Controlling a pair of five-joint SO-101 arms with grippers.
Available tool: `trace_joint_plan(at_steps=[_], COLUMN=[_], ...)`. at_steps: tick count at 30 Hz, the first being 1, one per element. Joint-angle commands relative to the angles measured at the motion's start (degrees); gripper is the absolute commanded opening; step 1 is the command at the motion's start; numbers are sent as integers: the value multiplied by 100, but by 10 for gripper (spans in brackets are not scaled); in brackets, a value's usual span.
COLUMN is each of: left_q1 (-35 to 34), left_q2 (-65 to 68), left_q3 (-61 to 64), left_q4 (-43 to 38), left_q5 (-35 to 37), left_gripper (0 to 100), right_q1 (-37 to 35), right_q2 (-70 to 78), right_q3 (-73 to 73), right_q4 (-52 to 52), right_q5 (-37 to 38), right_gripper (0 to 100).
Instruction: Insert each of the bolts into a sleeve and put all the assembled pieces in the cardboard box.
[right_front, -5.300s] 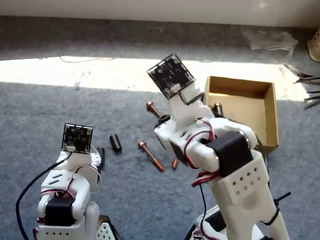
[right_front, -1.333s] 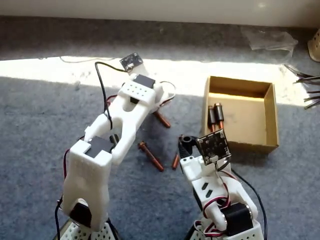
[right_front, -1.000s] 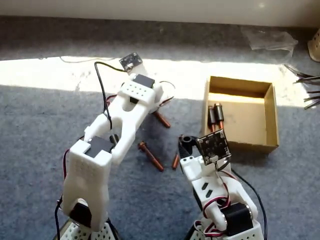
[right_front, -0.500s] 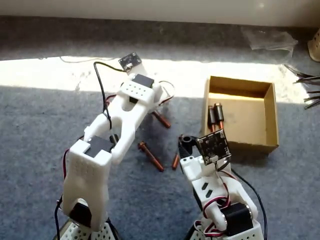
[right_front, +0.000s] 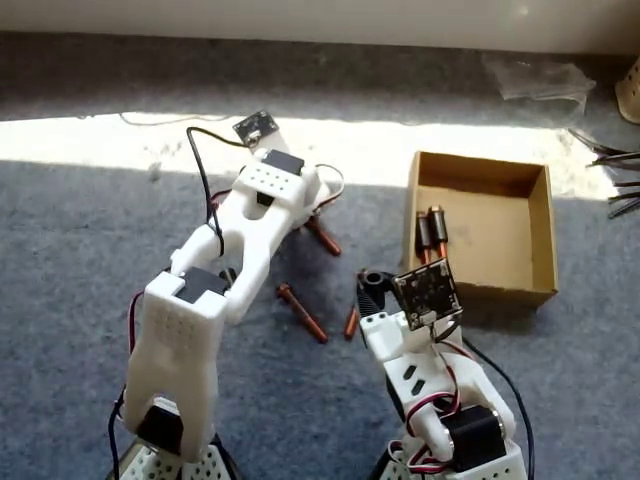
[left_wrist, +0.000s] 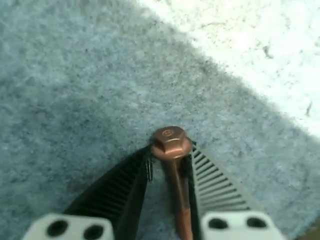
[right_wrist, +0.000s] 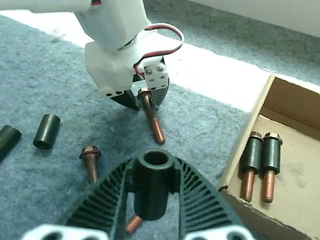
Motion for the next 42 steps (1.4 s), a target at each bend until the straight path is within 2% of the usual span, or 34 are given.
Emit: trace_joint_plan(at_steps=[1, 7, 14, 30, 33, 40, 42], left_q1=[-75, 101, 233, 391, 391, 391, 382], left_q2=[-13, -13, 40, 48, 48, 48, 48], left_q3=[-119, -119, -760, -699, -690, -690, -681], left_q4=[-35, 18, 738, 765, 782, 905, 905], left_q5=[18, 18, 18, 70, 413, 554, 809], left_gripper=[105, 107, 109, 104, 104, 104, 104], right_q1=[-48, -48, -48, -48, -48, -48, -48], right_q2=[-40, -40, -40, -40, -40, -40, -40], right_q3=[-57, -57, -57, -57, -57, -57, -57], right_q4=[4, 4, 4, 4, 4, 4, 4], right_q5=[123, 229, 229, 229, 229, 237, 237], right_gripper=[4, 4, 4, 4, 4, 4, 4])
